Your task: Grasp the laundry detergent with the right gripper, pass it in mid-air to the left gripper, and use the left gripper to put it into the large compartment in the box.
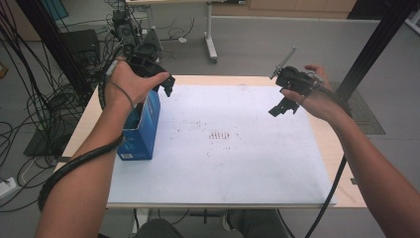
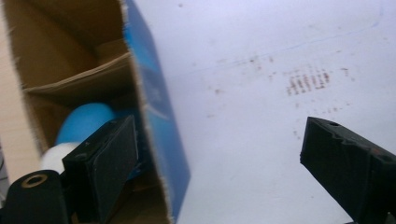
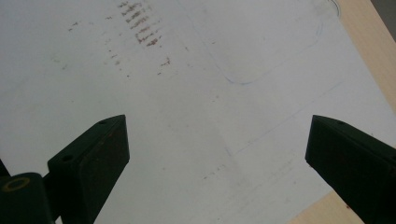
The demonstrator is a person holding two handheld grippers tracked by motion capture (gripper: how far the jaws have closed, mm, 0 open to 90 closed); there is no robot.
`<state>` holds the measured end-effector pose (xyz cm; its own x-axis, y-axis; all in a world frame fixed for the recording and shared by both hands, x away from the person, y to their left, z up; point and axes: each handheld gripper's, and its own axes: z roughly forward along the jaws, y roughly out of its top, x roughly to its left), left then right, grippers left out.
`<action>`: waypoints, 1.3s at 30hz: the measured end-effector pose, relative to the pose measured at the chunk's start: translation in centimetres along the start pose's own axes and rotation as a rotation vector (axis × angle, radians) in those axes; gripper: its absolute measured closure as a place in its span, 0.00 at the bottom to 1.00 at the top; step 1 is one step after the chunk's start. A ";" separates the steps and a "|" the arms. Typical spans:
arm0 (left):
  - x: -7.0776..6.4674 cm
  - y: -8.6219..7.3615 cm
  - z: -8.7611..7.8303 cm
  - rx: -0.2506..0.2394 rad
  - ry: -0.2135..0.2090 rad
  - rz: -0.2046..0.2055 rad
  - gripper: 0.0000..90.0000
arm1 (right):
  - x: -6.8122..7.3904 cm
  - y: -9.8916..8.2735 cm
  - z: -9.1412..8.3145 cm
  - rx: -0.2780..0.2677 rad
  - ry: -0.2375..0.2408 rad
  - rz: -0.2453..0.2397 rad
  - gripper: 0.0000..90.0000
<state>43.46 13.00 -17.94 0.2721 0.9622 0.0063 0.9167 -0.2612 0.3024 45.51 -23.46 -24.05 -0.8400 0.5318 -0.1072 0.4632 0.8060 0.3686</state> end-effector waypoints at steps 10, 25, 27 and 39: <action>-3.4 0.2 0.2 -0.010 -0.047 0.061 0.10 | -1.7 1.0 -0.4 0.025 -0.038 0.080 0.07; -4.6 0.1 0.5 -0.007 -0.053 0.088 0.10 | -2.4 1.6 -0.3 0.039 -0.045 0.104 0.07; -4.7 0.0 0.6 -0.007 -0.057 0.088 0.10 | -2.3 1.6 -0.4 0.038 -0.045 0.104 0.07; -4.2 -0.2 1.2 0.002 -0.062 0.078 0.10 | -2.1 1.7 -0.3 0.050 -0.048 0.100 0.07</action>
<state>42.48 8.95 -19.19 0.3603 0.9323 -0.0298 0.8927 -0.3354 0.3011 47.98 -23.29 -22.95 -0.7751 0.6211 -0.1163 0.5586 0.7595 0.3332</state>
